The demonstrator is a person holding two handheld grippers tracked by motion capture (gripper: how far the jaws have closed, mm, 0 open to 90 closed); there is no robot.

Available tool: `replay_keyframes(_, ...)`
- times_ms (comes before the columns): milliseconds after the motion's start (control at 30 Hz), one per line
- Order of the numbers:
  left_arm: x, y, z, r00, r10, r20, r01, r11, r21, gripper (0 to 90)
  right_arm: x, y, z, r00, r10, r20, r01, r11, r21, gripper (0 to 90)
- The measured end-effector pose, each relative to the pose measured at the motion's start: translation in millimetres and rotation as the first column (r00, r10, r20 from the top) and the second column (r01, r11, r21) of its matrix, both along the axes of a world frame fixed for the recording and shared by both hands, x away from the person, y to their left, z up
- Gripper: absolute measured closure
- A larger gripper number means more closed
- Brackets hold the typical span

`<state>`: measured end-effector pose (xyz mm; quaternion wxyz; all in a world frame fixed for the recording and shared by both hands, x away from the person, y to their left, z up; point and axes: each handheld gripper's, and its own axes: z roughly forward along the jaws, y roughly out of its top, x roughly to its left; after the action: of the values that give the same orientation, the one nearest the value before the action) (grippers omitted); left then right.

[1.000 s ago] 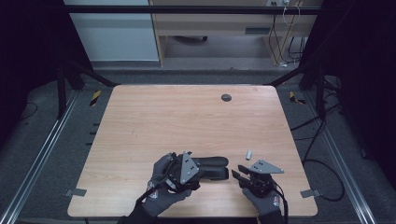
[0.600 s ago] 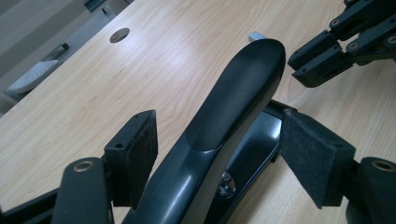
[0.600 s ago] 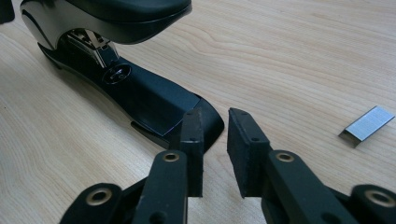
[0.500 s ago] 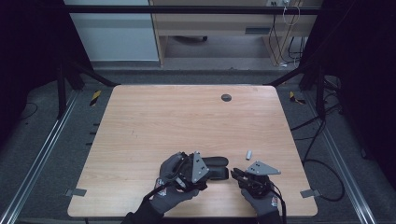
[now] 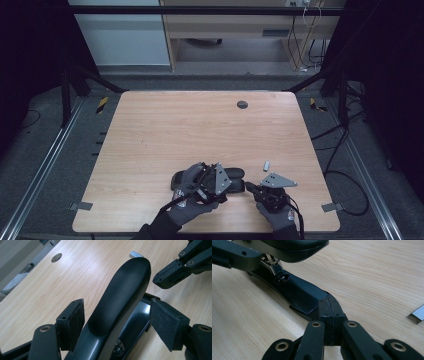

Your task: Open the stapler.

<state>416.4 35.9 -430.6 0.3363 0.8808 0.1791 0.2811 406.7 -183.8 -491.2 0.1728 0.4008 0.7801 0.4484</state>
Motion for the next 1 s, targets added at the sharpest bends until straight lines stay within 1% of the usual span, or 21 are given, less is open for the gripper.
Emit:
replay_keyframes(67,0.8,-1.4,-1.2,1.0000,-0.002,-0.003,0.002,1.0000,0.008,28.2,-0.2,-0.2,0.0,1.0000,-0.002,-0.001,0.002,1.000,0.003,90.0)
replay_keyframes(167,2.3,-3.5,-2.7,1.0000,-0.003,0.008,0.003,0.9997,0.023,28.2,0.1,-0.6,-0.3,1.0000,-0.005,-0.001,0.005,1.000,0.004,90.0)
replay_keyframes(233,3.8,-4.8,-3.5,0.9999,0.000,0.011,0.000,0.9995,0.033,28.6,-0.4,-0.5,-0.4,0.9999,-0.005,-0.013,0.005,1.000,0.009,90.0)
replay_keyframes(300,5.0,-5.9,-3.9,1.0000,-0.002,0.009,0.001,0.9994,0.034,29.0,0.5,-0.1,-1.5,1.0000,-0.004,-0.006,0.004,1.000,0.005,90.0)
replay_keyframes(500,5.7,-11.0,-6.8,0.9997,-0.006,0.025,0.004,0.9980,0.063,30.6,1.3,1.9,-2.1,1.0000,-0.004,-0.005,0.004,1.000,0.006,90.0)
replay_keyframes(533,5.6,-12.1,-8.1,0.9994,-0.006,0.034,0.003,0.9975,0.071,31.0,1.0,2.4,-2.1,0.9999,-0.008,-0.012,0.008,1.000,0.010,90.0)
replay_keyframes(600,4.9,-13.1,-8.9,0.9988,-0.004,0.050,0.000,0.9963,0.086,32.2,1.8,2.7,-3.1,1.0000,-0.007,-0.005,0.007,1.000,0.010,90.0)
replay_keyframes(667,3.7,-14.3,-9.5,0.9984,-0.007,0.057,0.002,0.9965,0.083,33.6,2.0,3.4,-3.9,0.9999,-0.012,-0.003,0.012,1.000,0.009,90.0)
replay_keyframes(733,2.2,-15.8,-9.9,0.9972,-0.010,0.075,0.003,0.9954,0.096,35.6,2.1,3.9,-4.2,0.9998,-0.015,-0.009,0.015,1.000,0.012,90.0)
replay_keyframes(867,2.1,-16.3,-10.9,0.9957,-0.005,0.092,-0.006,0.9931,0.117,39.3,2.7,3.9,-4.7,0.9998,-0.017,-0.005,0.017,1.000,0.015,90.0)
replay_keyframes(1000,-1.0,-18.2,-12.8,0.9914,-0.011,0.131,-0.008,0.9899,0.141,41.8,3.4,4.6,-5.6,0.9998,-0.018,-0.007,0.019,1.000,0.022,90.0)
